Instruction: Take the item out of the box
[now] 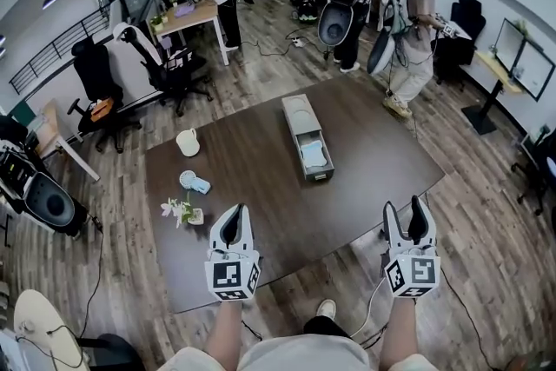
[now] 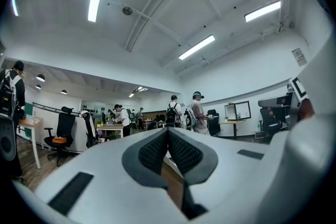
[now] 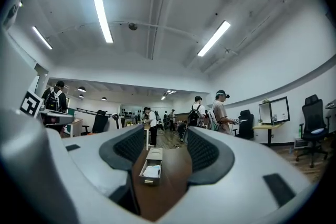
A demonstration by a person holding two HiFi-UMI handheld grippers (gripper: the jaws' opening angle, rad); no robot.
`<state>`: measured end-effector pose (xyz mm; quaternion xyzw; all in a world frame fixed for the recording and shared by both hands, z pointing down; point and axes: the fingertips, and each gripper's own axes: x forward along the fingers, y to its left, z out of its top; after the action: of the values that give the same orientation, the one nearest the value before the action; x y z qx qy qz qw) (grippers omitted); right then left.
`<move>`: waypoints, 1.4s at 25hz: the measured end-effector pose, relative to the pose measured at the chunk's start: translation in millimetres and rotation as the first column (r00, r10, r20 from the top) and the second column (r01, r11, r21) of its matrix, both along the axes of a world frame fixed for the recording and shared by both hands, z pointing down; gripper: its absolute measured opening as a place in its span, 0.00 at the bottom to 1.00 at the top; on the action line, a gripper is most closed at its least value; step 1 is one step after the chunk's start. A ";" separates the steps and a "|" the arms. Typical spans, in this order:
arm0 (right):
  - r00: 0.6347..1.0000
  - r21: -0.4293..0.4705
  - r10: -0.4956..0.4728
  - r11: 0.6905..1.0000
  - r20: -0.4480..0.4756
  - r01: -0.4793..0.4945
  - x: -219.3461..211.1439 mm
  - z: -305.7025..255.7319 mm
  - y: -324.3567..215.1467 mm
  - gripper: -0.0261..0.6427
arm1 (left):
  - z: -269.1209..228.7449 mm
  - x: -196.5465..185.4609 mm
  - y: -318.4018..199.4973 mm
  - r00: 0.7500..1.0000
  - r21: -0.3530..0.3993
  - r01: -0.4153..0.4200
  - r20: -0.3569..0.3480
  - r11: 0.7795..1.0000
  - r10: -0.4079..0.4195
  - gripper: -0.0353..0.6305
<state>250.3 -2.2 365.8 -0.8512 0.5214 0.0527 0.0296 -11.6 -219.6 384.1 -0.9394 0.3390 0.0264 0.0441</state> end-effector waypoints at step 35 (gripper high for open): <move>0.990 -0.016 -0.142 0.990 0.027 0.142 172.0 26.6 -115.2 0.42 | 19.1 147.6 -77.8 0.992 -0.008 0.127 0.024 0.992 -0.127 0.05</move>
<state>422.4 -117.3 392.4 -0.8127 0.5808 0.0347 0.0326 136.0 -297.4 403.2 -0.9163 0.3978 0.0107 0.0452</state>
